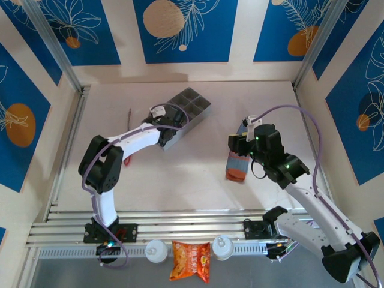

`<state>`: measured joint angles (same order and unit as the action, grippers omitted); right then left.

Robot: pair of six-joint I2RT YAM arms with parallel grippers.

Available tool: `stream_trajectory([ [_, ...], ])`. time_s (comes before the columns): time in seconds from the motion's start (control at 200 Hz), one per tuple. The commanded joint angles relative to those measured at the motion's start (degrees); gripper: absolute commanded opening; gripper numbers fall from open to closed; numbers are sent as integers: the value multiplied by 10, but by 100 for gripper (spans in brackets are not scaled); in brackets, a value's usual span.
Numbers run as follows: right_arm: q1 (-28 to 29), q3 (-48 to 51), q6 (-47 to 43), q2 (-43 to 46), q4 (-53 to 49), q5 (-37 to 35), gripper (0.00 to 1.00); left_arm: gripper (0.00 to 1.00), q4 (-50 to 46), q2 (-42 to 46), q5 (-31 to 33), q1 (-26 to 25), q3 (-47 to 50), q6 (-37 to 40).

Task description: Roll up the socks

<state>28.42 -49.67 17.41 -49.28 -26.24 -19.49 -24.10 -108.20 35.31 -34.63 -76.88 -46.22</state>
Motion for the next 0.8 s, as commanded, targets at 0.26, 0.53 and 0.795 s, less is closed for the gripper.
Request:
stream_trajectory([
  [0.26,-3,1,9,3,4,17,52,79,-49,35,-42,0,30,-41],
  [0.53,-6,-18,-16,-9,-1,41,52,99,-158,147,-143,8,-17,-52],
  [0.795,-16,-22,-18,-12,-9,61,50,39,-158,125,-330,102,-54,-48],
])
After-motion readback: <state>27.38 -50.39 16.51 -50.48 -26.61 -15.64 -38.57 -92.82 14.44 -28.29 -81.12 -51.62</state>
